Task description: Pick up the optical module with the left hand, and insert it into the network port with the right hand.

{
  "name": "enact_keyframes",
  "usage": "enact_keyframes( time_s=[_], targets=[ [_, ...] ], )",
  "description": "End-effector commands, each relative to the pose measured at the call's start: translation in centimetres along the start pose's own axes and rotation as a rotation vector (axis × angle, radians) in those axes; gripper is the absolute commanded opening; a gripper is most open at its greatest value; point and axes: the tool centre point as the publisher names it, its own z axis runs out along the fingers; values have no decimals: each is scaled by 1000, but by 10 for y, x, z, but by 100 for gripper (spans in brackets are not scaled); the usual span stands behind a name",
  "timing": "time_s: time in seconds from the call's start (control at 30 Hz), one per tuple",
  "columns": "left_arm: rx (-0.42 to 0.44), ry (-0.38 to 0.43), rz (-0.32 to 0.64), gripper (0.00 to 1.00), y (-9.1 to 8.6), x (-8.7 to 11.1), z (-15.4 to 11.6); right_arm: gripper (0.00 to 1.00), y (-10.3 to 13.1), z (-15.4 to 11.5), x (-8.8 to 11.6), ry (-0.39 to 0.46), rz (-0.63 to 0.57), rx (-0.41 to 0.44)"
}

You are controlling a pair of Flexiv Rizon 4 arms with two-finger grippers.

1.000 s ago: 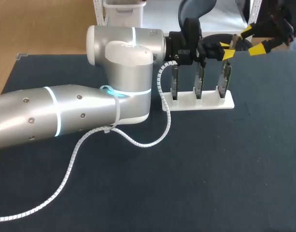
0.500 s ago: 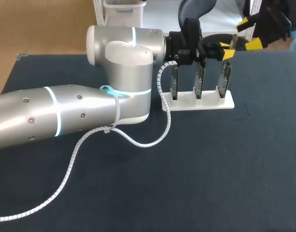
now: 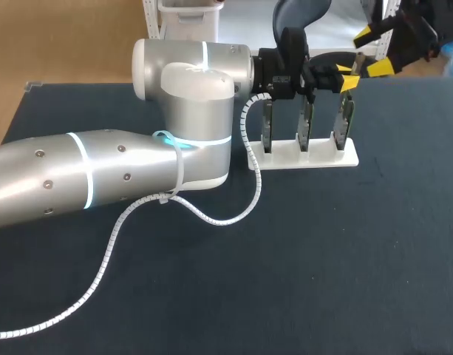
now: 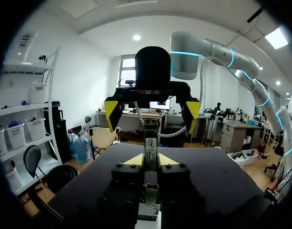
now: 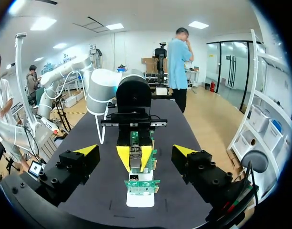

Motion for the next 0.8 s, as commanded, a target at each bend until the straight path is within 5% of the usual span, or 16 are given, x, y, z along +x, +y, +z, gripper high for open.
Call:
enact_keyframes(
  time_s=[0.03,0.8],
  targets=[
    [-2,0,1,0,-1,0,0,100,-1,2,-1,-7,6,-8],
    [-2,0,1,0,-1,0,0,100,-1,9,-2,-8,23,-12]
  ],
)
